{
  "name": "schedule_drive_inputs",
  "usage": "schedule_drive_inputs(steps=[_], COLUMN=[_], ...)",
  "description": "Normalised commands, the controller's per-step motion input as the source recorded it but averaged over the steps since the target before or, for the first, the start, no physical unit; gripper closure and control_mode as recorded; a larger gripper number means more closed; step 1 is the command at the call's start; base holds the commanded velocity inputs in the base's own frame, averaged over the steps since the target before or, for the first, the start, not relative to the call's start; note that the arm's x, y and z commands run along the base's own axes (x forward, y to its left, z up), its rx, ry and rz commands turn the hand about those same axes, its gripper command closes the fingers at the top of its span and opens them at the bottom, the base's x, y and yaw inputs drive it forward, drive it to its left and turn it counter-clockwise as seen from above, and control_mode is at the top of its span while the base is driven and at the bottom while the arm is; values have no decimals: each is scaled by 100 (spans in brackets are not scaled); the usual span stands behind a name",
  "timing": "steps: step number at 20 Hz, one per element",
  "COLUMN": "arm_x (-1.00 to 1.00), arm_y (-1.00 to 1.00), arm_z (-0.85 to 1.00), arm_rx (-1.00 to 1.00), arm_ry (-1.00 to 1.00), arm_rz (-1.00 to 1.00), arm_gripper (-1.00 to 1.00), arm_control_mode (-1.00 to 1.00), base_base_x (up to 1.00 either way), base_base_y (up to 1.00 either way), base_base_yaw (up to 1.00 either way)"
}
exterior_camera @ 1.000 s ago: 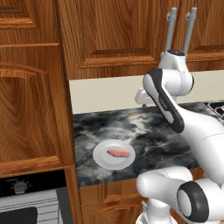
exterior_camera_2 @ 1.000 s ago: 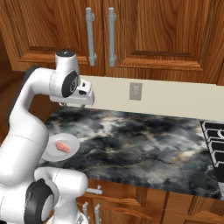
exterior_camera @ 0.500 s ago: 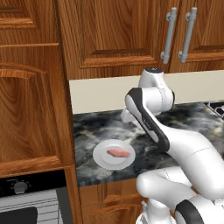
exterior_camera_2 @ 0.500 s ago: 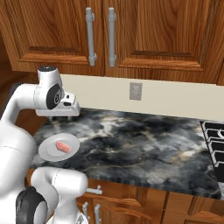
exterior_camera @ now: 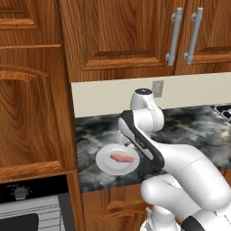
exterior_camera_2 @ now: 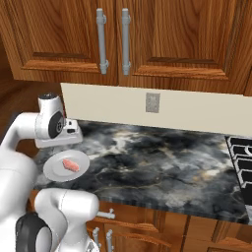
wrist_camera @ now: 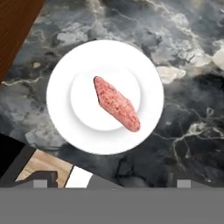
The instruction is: Place the steak on the rack of the oven.
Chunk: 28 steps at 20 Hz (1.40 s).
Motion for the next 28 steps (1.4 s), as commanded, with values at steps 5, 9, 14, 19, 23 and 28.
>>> schedule_drive_inputs(steps=[5,9,14,19,23,28], arm_x=[34,54,33,1,17,20], arm_y=[11,-8,0,9,14,3], arm_z=[-67,-49,-24,-33,-35,-32], arm_rx=[-20,-13,-1,0,0,0], arm_ry=[8,10,11,0,1,5], arm_rz=[29,30,26,20,12,9], arm_gripper=[-100,-100,-100,-100,-100,-100], arm_control_mode=[-100,-100,-100,-100,-100,-100], base_base_x=[0,0,0,0,0,0], base_base_y=[0,0,0,0,0,0], base_base_yaw=[0,0,0,0,0,0])
